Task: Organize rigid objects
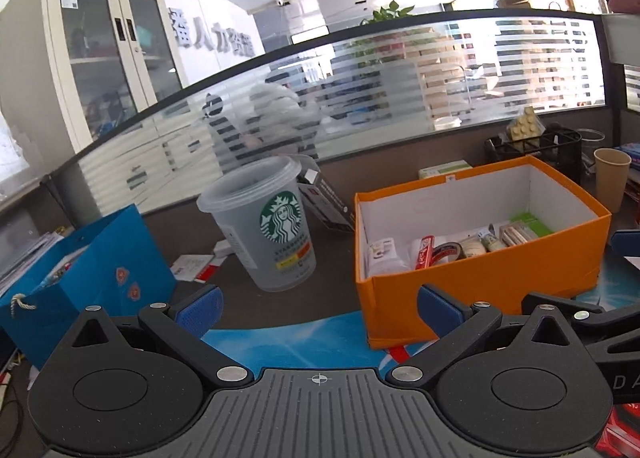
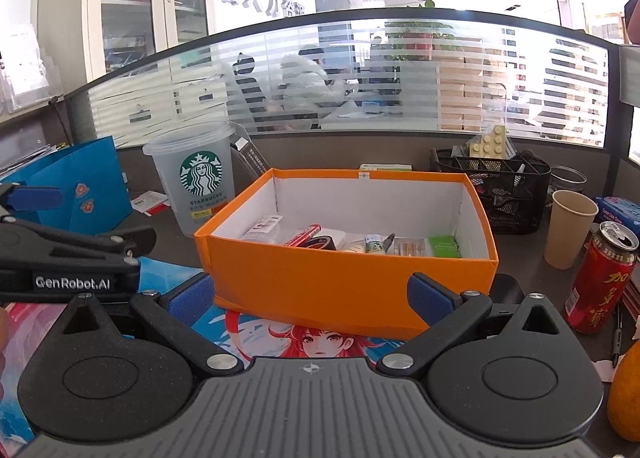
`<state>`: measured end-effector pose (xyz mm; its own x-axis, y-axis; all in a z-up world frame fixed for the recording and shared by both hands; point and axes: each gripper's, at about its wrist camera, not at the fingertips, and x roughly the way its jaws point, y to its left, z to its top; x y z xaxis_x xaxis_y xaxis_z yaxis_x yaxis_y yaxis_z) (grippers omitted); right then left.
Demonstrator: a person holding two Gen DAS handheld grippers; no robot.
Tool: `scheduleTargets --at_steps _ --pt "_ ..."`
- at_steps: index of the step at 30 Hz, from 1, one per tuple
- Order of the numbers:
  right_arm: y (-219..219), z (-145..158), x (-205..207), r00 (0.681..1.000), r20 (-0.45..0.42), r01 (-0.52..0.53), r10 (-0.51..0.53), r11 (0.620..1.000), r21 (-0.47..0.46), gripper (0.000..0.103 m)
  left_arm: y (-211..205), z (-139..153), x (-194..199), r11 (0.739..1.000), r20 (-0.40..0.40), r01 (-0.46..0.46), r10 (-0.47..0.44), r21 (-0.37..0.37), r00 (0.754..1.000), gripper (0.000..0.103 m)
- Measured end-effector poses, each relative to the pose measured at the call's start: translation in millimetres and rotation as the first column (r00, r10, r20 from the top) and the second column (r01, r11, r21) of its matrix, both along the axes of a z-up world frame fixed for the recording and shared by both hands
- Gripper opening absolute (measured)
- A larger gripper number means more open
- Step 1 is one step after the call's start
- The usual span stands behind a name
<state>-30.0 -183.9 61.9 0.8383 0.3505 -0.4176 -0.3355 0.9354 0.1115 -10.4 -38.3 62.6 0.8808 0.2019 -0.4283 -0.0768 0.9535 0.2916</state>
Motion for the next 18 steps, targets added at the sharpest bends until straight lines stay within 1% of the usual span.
scheduleTargets --at_steps 4,7,12,16,18 --pt "0.4 0.0 0.0 1.0 -0.001 0.004 -0.004 1.0 -0.002 0.103 6.0 0.3 1.1 0.998 -0.038 0.022 -0.024 -0.052 0.999 0.103" --pt "-0.5 -0.8 0.8 1.0 -0.002 0.009 -0.009 1.0 -0.002 0.103 10.2 0.0 1.6 0.996 -0.05 0.032 -0.036 -0.083 0.998 0.103" --pt "-0.4 -2.0 1.8 1.0 -0.006 0.01 -0.01 1.0 -0.005 0.103 13.1 -1.7 1.7 0.994 -0.062 0.039 -0.045 -0.099 0.997 0.103" --pt "-0.5 -2.2 3.2 1.0 -0.005 0.008 -0.008 1.0 -0.003 0.103 19.6 -3.8 3.8 0.989 -0.085 0.044 -0.056 -0.139 0.995 0.103" --pt "-0.2 -2.7 3.3 1.0 -0.004 0.008 -0.008 1.0 -0.004 0.103 20.8 -4.9 4.5 0.988 -0.091 0.046 -0.06 -0.147 0.994 0.103"
